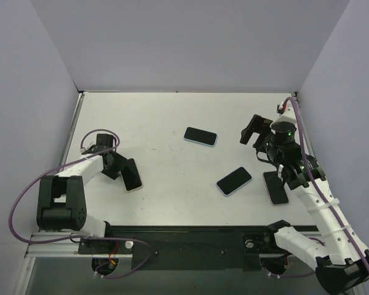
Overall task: Take the phone out of the phone case
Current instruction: Pick up the phone at the center of the board.
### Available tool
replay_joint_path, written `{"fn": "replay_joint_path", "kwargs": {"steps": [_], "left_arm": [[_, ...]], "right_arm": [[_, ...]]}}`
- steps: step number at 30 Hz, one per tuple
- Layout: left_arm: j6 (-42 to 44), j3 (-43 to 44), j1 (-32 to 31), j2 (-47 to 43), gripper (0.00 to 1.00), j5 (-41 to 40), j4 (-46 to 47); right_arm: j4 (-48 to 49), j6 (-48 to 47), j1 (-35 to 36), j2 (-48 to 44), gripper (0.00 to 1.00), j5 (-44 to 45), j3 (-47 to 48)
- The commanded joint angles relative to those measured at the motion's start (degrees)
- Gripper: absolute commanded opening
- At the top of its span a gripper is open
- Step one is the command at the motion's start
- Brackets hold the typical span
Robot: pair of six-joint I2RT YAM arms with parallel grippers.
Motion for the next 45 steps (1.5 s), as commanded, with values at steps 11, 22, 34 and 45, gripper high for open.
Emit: {"fn": "replay_joint_path", "kwargs": {"steps": [11, 22, 34, 45], "left_arm": [[14.8, 3.1, -11.7, -7.1, 0.92, -5.1, -6.3], [-2.6, 11.4, -13.0, 0.1, 0.93, -5.7, -15.2], [-10.7, 14.1, -13.0, 7.0, 0.93, -3.0, -18.1], [-14.3, 20.3, -14.0, 14.5, 0.93, -7.7, -28.8]], "right_arm": [[6.5, 1.0, 5.4, -0.3, 1.0, -5.0, -4.4], [6.2, 0.4, 5.5, -1.5, 1.0, -3.5, -4.7], [5.8, -0.4, 5.6, -2.1, 1.0, -2.5, -4.8], [5.4, -0.5, 5.6, -2.0, 1.0, -2.0, -4.7]]}}
